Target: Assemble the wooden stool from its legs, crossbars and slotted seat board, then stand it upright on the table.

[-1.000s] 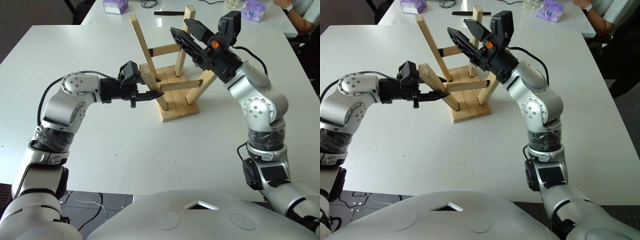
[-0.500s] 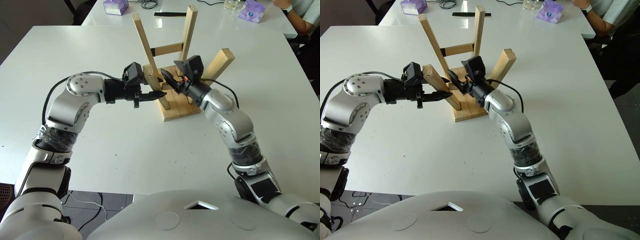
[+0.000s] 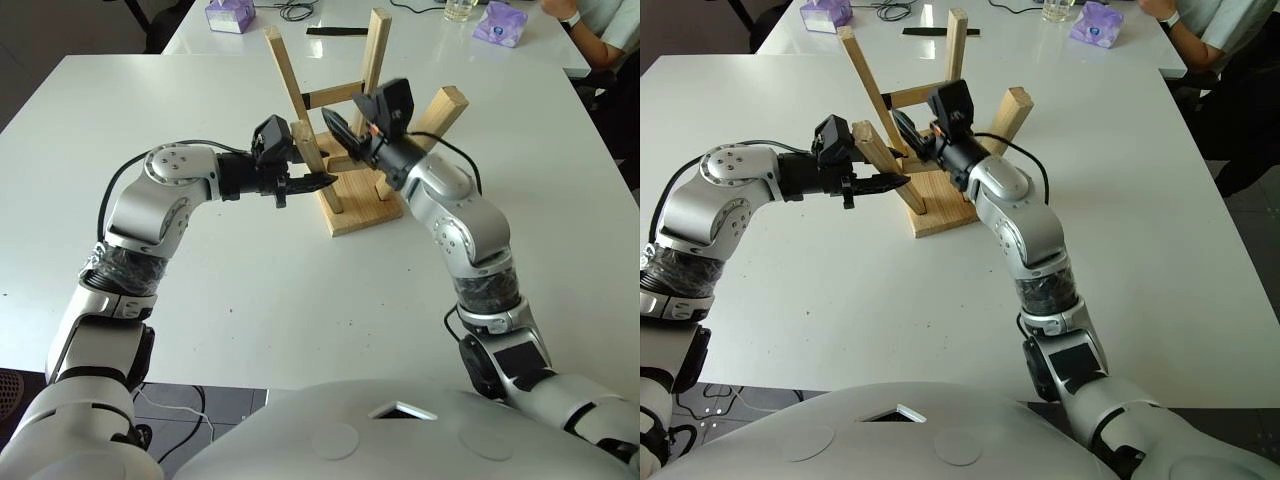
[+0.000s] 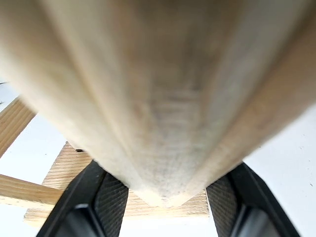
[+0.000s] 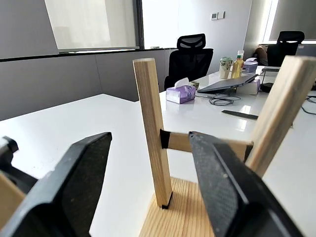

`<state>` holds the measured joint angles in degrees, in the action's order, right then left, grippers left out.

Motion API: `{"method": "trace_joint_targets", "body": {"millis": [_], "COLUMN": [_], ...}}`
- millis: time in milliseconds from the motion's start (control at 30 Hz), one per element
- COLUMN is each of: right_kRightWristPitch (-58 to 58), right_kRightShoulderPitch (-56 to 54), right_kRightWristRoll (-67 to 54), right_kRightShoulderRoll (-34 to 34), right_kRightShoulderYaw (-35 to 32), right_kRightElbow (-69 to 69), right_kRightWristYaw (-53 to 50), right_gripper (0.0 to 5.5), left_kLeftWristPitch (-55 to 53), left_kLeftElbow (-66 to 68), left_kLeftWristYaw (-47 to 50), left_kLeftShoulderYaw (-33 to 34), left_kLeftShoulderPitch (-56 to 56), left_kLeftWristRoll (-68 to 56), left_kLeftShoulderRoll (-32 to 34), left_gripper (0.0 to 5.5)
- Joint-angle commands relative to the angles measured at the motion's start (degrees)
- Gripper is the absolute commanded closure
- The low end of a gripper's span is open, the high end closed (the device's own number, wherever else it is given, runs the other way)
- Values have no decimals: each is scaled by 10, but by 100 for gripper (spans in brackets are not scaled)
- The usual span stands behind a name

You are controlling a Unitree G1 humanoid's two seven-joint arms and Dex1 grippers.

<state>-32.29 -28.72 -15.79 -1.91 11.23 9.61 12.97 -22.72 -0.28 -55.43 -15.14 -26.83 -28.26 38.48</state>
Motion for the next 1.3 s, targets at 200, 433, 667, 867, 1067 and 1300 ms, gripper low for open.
{"method": "trace_joint_targets", "body": {"millis": [200,433,667,867,1067,1300], "right_kRightWristPitch": [41,24,19,35,81,29], "right_kRightShoulderPitch": [-142,-78,16,10,17,-2], "right_kRightWristRoll": [22,104,147,142,159,-65], "right_kRightShoulderRoll": [13,-29,-73,-39,1,47], "right_kRightShoulderYaw": [-52,49,155,117,99,-35], "right_kRightElbow": [-100,-255,-237,-238,-277,14], "right_kRightWristYaw": [-12,55,147,111,59,96], "right_gripper": [262,262,262,262,262,262], "left_kLeftWristPitch": [-90,-72,-52,-28,-11,-2], "left_kLeftElbow": [53,59,105,105,109,109], "left_kLeftWristYaw": [22,32,49,38,35,24], "left_kLeftShoulderYaw": [-40,-48,-46,-72,-86,-85], "left_kLeftShoulderPitch": [70,83,62,62,55,63], "left_kLeftWristRoll": [40,60,89,116,132,138], "left_kLeftShoulderRoll": [-9,-9,-20,-24,-36,-25], "left_gripper": [344,344,344,344,345,345]}}
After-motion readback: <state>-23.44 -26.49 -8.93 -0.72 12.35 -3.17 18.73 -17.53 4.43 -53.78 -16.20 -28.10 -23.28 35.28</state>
